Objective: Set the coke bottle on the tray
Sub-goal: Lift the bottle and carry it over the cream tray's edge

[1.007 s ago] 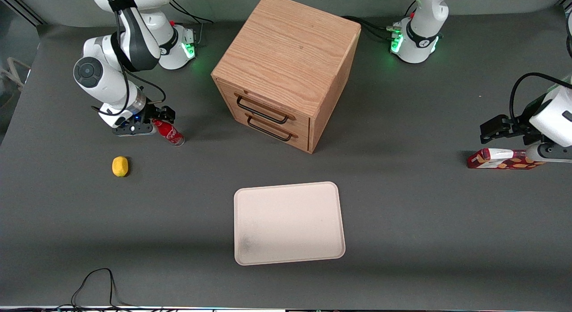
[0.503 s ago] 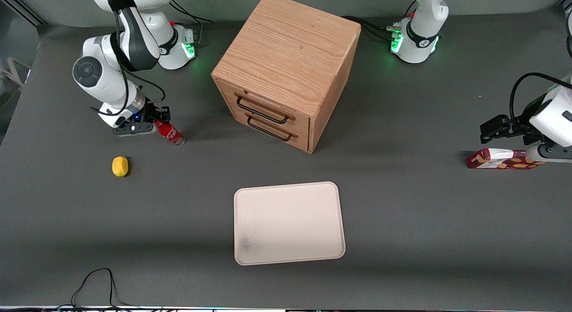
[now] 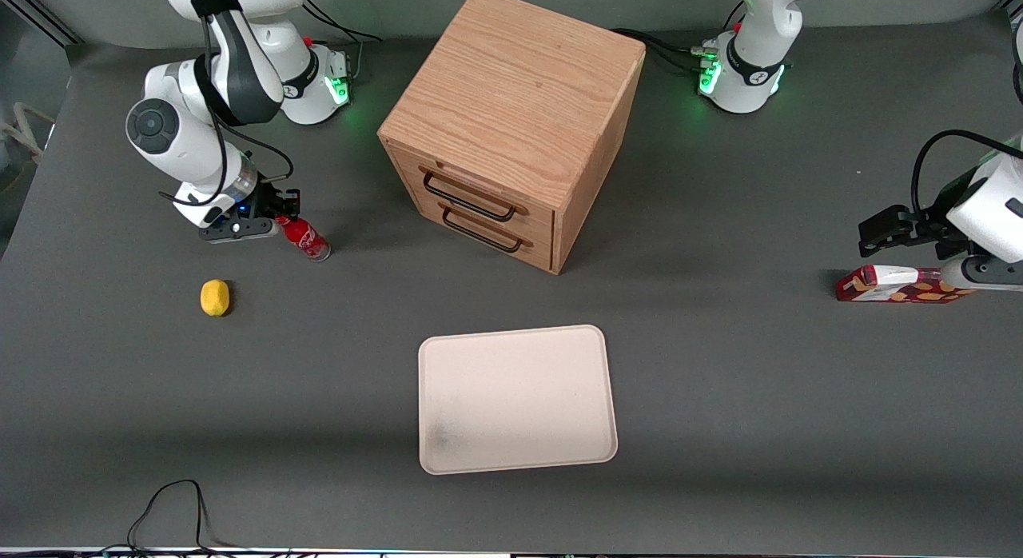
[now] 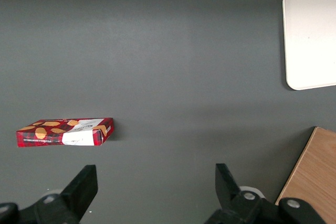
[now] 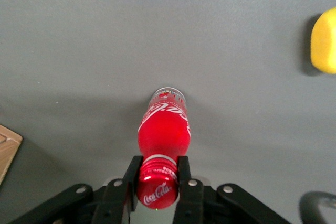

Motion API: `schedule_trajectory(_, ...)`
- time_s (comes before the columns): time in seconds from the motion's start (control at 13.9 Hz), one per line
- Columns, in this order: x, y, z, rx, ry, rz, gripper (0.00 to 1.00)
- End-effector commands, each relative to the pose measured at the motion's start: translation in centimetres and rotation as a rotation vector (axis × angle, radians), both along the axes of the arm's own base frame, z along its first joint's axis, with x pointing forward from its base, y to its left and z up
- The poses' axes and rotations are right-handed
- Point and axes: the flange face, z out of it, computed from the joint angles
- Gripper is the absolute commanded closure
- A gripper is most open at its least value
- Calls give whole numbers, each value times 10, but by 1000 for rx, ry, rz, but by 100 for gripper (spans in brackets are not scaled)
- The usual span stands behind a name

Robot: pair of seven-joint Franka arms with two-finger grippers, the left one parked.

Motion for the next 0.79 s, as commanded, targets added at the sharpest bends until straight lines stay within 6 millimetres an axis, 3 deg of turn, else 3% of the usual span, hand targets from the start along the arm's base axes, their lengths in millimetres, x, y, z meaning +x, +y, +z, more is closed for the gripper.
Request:
schedule_trajectory(0.0,24,3,62,5,-31,29,100)
schedule_trajectory(0.14,52,4,110,7,-25,22,100)
schedule_trajectory(0.43,130,10,208,19,-21,1,100)
schedule_trajectory(0.58,155,13,244,30,-21,-16,100)
schedule_trajectory(0.72,177,15,266,32,-35,-15,100)
